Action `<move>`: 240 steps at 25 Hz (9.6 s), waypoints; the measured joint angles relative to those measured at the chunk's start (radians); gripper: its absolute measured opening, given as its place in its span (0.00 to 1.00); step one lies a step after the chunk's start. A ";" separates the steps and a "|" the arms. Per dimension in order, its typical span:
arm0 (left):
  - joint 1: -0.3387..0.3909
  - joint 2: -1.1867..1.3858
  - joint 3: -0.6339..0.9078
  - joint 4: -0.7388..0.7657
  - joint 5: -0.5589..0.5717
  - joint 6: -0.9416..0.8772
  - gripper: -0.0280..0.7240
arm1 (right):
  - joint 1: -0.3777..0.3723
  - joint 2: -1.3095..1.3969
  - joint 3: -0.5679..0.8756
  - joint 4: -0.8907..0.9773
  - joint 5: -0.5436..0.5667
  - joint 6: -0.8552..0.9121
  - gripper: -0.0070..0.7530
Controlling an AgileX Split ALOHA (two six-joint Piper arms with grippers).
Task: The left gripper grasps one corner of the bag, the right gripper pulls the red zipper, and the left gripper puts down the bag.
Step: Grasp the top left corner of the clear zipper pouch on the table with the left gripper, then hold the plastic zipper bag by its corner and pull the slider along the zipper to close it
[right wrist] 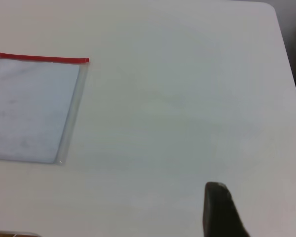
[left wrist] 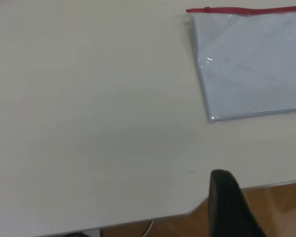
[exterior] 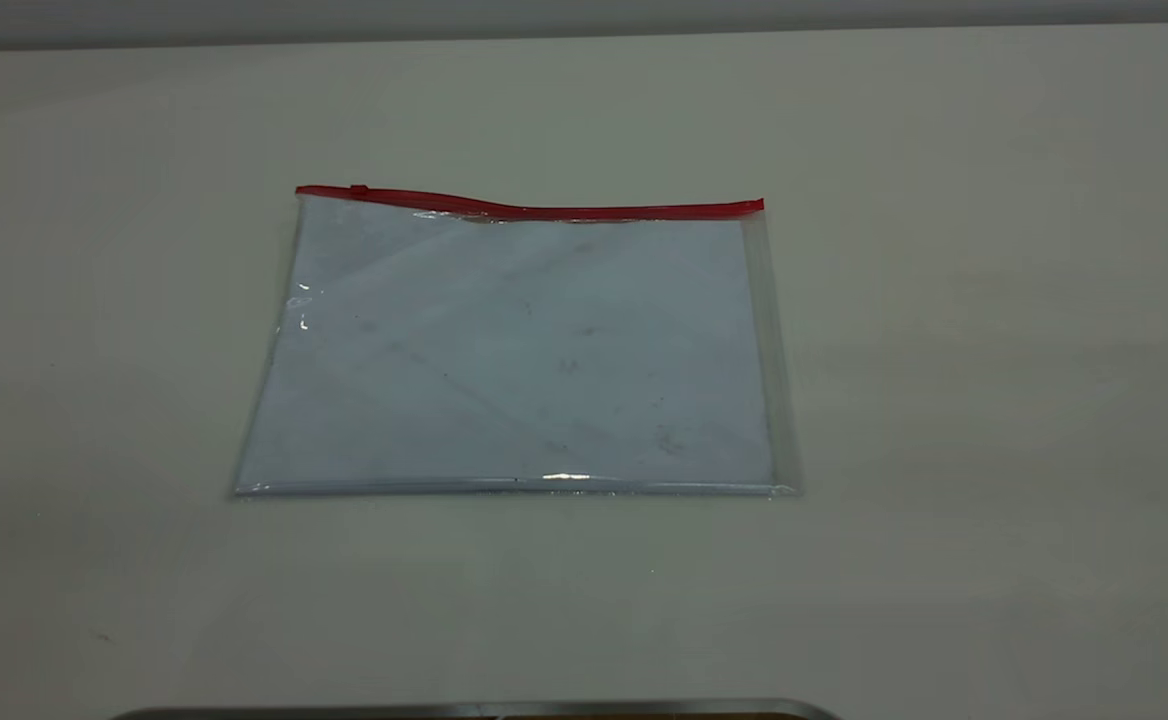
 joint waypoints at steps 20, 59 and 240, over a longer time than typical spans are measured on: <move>0.000 0.000 0.000 0.000 0.000 0.000 0.57 | 0.000 0.000 0.000 0.000 0.000 0.000 0.55; 0.000 0.545 -0.080 -0.125 -0.318 0.044 0.63 | 0.000 0.605 -0.001 0.348 -0.532 -0.344 0.65; -0.061 2.343 -1.135 -1.370 -0.221 2.007 0.11 | 0.266 2.427 -1.137 0.437 -0.381 -1.062 0.06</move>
